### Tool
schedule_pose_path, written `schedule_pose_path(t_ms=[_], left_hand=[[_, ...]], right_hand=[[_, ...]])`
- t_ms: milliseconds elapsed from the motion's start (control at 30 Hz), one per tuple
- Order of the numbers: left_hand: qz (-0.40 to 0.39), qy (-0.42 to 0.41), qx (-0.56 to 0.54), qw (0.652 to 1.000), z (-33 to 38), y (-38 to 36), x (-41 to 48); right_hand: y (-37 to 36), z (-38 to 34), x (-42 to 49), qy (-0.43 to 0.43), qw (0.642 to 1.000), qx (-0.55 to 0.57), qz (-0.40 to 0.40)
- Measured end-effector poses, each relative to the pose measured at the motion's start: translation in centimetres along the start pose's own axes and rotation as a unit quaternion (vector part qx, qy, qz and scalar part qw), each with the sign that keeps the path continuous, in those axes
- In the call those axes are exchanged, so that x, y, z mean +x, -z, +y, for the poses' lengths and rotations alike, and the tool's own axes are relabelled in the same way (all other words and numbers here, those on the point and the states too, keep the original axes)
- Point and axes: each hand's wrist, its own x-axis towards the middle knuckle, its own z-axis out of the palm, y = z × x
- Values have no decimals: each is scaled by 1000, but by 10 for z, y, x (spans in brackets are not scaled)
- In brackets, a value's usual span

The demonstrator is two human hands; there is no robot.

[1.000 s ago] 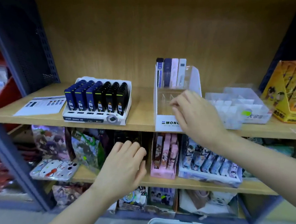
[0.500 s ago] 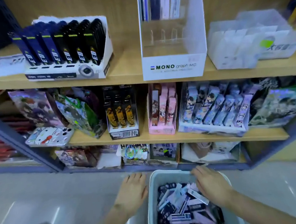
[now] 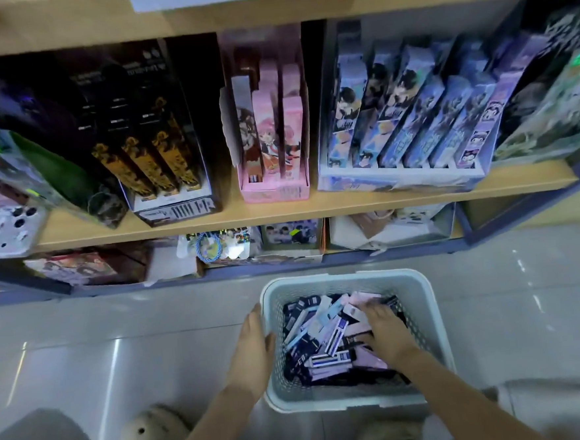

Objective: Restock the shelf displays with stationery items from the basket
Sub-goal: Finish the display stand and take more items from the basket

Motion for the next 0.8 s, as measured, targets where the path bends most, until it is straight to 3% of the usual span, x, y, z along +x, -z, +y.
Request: schedule_pose_path(t_ms=[100, 200, 300, 400, 533, 700, 800], left_hand=[[45, -17, 26, 999, 5, -3, -3], [112, -121, 119, 979, 16, -6, -3], [61, -200, 140, 968, 37, -21, -3], [-39, -113, 94, 988, 43, -50, 5], [-137, -14, 94, 986, 44, -83, 15], [-122, 27, 92, 988, 47, -98, 21], [-102, 77, -42, 991, 49, -96, 25]], right_hand=[[0, 1, 3, 25, 997, -61, 40], [2, 2, 6, 24, 996, -54, 66], [3, 1, 7, 24, 995, 19, 90], [8, 1, 3, -14, 986, 121, 115], [19, -1, -13, -75, 964, 225, 120], [24, -8, -22, -91, 943, 309, 87], [31, -23, -29, -66, 930, 356, 67]])
